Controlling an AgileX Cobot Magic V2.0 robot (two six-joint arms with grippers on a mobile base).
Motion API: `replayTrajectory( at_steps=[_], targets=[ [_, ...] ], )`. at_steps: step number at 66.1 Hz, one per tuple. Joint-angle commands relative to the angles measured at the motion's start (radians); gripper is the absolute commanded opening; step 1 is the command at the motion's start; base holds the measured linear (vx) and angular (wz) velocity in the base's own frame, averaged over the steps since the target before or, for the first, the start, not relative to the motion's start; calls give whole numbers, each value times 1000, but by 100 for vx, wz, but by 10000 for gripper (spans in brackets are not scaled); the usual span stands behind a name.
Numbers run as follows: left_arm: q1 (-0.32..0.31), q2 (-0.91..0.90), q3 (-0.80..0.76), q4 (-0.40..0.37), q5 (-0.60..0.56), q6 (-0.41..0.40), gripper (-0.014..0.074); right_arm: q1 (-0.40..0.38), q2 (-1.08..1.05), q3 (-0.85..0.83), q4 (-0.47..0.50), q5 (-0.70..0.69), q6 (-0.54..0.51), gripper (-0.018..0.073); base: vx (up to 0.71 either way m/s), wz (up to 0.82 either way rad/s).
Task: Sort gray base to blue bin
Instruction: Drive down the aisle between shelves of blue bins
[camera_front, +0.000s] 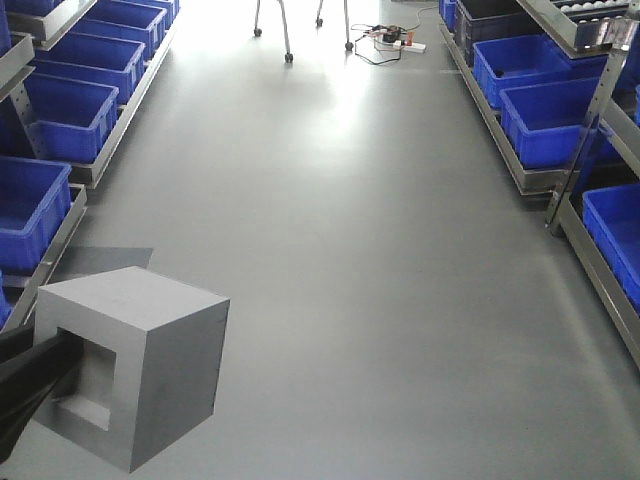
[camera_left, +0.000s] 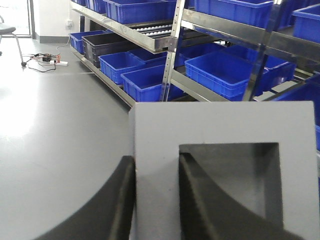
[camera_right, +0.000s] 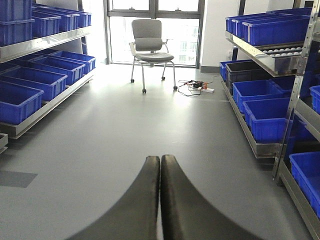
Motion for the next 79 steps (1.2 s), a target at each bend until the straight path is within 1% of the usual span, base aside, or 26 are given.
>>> replayTrajectory(
  at_steps=[1, 79],
  targets=[
    [-6, 1, -31, -6, -107, -7, -6, 0, -11, 14, -10, -77, -5, -9, 45, -1],
    [-6, 1, -31, -6, -107, -7, -6, 0, -11, 14, -10, -77, -5, -9, 44, -5]
  ],
)
